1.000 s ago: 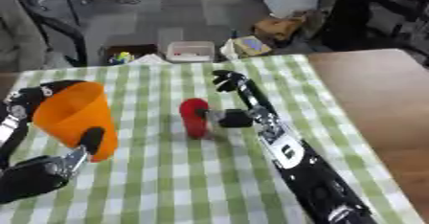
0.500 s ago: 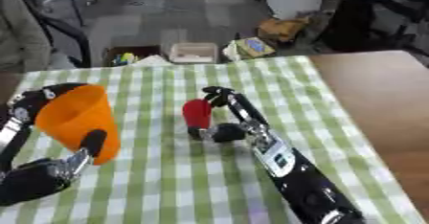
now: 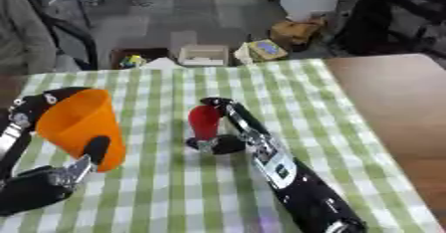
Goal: Pour the contents of one cup into another cup.
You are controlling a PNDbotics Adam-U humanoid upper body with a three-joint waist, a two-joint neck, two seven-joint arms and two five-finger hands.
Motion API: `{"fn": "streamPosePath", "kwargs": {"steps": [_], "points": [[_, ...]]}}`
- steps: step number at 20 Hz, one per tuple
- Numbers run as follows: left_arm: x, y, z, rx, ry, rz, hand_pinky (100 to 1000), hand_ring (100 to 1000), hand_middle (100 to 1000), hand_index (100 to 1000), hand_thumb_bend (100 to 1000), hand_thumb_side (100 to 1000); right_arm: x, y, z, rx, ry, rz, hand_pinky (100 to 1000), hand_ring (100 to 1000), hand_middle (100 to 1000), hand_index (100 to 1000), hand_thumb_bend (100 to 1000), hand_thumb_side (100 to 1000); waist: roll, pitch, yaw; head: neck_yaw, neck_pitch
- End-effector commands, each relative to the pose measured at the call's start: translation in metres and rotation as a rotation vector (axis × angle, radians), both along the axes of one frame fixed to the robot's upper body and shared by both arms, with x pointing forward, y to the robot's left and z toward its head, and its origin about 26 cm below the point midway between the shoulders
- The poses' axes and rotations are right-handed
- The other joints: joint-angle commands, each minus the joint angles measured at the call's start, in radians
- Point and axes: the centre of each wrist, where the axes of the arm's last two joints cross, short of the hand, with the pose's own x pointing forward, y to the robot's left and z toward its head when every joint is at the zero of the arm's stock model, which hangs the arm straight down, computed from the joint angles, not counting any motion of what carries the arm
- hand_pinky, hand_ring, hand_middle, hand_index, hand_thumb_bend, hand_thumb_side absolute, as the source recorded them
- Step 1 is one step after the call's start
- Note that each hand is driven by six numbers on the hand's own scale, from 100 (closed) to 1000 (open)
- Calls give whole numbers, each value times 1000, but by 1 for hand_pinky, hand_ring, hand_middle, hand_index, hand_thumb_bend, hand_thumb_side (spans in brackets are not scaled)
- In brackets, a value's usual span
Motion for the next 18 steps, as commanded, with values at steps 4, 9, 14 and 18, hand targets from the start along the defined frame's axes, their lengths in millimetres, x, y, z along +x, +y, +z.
{"fn": "streamPosePath", "kwargs": {"steps": [4,9,14,18], "points": [[-2,-2,10,-8,-30,-24,466,366,402,842,100,415,2,13,7,-8,-18,25,731,634,659,864,616,354,5,-15,6,-6,-7],[-2,-4,10,-11,-30,-35,467,367,403,843,100,416,-1,20,0,-10,-3,33,690,582,603,847,612,343,9,-12,12,-9,-9],[-1,-5,11,-13,-34,-42,468,368,403,844,100,417,-4,24,-6,-29,14,46,666,536,576,835,597,313,13,-9,18,-13,-12],[-1,-5,12,-14,-36,-44,469,368,404,844,100,417,-5,25,-11,-52,27,55,661,534,587,839,590,295,13,-8,20,-16,-14]]}}
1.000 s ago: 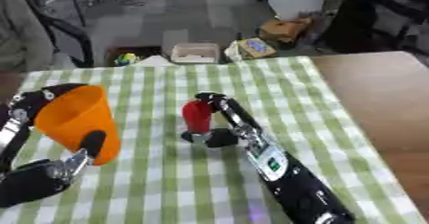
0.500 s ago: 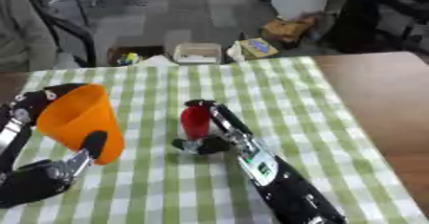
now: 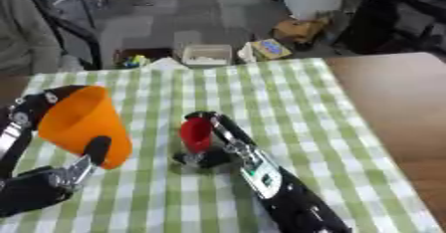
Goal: Pour the contents of one cup into another cup.
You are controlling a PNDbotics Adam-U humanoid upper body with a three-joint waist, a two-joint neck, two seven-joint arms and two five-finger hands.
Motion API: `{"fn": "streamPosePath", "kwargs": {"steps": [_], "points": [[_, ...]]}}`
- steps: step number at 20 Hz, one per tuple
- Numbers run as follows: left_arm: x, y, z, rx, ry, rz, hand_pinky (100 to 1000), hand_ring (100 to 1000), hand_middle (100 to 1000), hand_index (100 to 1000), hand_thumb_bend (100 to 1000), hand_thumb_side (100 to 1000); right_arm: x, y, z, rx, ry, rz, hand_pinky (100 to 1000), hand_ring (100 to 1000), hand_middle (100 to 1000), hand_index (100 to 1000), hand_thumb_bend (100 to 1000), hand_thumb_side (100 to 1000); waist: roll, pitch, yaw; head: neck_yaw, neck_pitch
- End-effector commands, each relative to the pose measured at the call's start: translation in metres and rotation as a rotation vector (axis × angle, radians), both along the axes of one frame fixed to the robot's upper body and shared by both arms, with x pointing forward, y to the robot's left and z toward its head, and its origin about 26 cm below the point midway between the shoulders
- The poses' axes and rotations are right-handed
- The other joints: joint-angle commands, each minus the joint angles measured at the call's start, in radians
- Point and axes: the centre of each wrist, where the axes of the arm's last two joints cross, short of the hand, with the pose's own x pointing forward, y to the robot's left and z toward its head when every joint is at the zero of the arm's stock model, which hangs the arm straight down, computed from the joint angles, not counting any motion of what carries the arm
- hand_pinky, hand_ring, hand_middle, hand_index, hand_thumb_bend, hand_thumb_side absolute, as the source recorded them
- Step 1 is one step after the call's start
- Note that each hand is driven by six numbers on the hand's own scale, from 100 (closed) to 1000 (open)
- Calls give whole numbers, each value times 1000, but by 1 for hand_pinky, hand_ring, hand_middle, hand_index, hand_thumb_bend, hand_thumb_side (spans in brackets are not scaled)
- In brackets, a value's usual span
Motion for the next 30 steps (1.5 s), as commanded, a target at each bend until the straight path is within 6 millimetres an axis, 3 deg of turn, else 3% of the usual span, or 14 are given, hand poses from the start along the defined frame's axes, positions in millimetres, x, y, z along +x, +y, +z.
{"fn": "streamPosePath", "kwargs": {"steps": [1,5,8,12,14,30], "points": [[-2,0,9,2,-31,-13,469,368,404,844,100,417,1,6,2,-21,-4,21,652,527,586,839,585,285,1,-12,2,-3,-13],[-2,0,9,3,-32,-15,469,368,403,845,100,418,1,6,2,-22,-5,22,533,422,535,801,534,204,-1,-11,2,-3,-16],[-2,0,9,3,-30,-18,470,368,402,845,100,417,2,6,4,-13,-9,19,438,315,443,718,337,100,-2,-11,2,-3,-18],[-2,0,9,3,-31,-19,467,366,401,845,100,422,3,6,9,14,-24,11,370,249,361,631,148,100,-5,-12,2,-3,-20],[-2,0,10,3,-32,-22,467,366,402,845,100,422,5,6,14,27,-40,9,353,236,345,614,100,100,-6,-13,1,-2,-22],[-5,-7,1,104,25,-110,467,365,401,836,100,376,26,-1,108,33,-279,27,347,236,345,621,100,100,-32,-30,-23,10,-25]]}}
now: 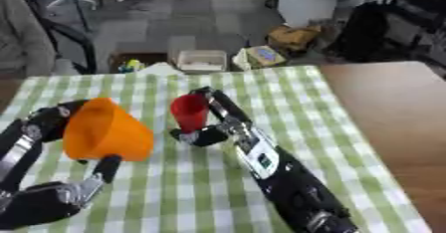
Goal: Pour the contents of one cup into another cup.
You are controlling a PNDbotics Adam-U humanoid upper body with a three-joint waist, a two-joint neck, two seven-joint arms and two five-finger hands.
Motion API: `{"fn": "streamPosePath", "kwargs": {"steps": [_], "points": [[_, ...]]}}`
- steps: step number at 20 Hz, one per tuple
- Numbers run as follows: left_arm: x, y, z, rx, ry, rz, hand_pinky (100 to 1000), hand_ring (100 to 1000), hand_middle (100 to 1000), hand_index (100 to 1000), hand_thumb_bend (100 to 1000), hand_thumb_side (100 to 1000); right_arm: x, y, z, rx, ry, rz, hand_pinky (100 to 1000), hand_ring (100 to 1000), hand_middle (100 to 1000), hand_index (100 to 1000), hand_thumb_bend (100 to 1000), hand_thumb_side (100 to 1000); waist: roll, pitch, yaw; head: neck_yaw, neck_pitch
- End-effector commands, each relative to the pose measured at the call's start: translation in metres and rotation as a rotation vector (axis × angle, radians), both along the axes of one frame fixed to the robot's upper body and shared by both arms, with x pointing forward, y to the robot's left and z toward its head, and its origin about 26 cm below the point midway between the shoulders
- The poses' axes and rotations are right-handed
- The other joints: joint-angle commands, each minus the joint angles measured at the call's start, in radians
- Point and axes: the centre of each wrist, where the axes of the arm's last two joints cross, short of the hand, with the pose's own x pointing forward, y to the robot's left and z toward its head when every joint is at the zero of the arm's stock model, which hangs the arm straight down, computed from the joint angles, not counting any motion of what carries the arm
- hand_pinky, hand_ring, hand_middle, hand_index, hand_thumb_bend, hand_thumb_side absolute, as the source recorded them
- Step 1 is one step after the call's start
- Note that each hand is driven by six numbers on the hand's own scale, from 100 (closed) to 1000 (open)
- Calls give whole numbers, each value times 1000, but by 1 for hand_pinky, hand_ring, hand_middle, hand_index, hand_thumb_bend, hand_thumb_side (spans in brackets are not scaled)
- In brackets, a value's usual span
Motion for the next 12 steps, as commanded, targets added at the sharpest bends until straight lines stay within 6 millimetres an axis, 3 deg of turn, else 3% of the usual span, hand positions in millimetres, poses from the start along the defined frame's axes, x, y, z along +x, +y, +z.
{"fn": "streamPosePath", "kwargs": {"steps": [1,12], "points": [[-3,1,7,56,-26,-26,467,364,400,836,100,370,4,-3,35,11,-95,7,346,236,345,621,100,100,0,-20,-5,7,-8],[9,4,-17,197,40,-50,468,367,401,835,100,322,-7,-9,98,14,-309,57,355,250,357,634,100,100,-6,-23,-33,25,-8]]}}
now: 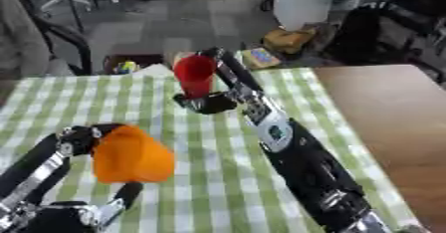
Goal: Pour the contents of one cup into another cup.
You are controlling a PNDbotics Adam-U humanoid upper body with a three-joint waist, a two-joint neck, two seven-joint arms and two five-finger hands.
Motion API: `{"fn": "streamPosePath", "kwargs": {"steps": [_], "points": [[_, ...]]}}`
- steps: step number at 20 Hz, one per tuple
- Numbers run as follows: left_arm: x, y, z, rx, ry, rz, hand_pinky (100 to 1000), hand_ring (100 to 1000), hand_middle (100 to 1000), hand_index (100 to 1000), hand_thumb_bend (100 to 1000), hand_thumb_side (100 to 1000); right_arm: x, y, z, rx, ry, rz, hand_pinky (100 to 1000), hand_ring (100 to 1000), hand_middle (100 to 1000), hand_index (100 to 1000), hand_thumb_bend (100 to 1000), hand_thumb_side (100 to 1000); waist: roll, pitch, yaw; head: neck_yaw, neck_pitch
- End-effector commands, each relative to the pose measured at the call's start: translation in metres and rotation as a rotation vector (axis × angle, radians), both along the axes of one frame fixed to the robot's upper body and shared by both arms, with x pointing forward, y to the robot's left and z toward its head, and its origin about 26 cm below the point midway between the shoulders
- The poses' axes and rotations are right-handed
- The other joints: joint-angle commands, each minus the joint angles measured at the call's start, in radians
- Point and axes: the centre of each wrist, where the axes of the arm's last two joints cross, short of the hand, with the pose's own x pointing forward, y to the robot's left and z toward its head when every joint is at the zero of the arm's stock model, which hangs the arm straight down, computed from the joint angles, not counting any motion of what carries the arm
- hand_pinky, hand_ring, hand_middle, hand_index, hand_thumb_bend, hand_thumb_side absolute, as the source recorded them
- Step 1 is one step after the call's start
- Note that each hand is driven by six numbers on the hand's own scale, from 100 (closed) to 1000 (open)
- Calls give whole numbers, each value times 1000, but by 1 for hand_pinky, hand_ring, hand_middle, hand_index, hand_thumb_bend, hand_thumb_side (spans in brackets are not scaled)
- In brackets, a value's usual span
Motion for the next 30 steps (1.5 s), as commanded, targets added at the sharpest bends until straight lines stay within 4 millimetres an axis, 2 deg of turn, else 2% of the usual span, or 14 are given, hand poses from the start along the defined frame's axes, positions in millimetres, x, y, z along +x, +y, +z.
{"fn": "streamPosePath", "kwargs": {"steps": [1,5,9,19,30], "points": [[7,6,-2,52,-7,11,468,367,401,834,100,320,-7,-2,37,-5,-121,28,356,251,359,635,100,100,1,-20,-4,8,-9],[19,7,-15,81,16,27,468,366,400,835,100,312,-18,0,57,-36,-208,66,361,256,365,642,100,100,-2,-21,-13,14,-10],[26,4,-22,103,39,-3,468,366,400,838,100,306,-28,6,65,-82,-266,104,366,262,369,648,100,100,-4,-20,-18,20,-10],[28,-12,-19,150,67,-105,468,367,399,836,100,297,-37,29,51,-230,-326,162,374,269,374,656,100,100,0,-20,-13,28,-8],[31,-19,-19,192,87,-133,470,369,401,838,100,286,-42,39,48,-320,-415,185,384,282,387,665,100,100,1,-19,-16,32,-7]]}}
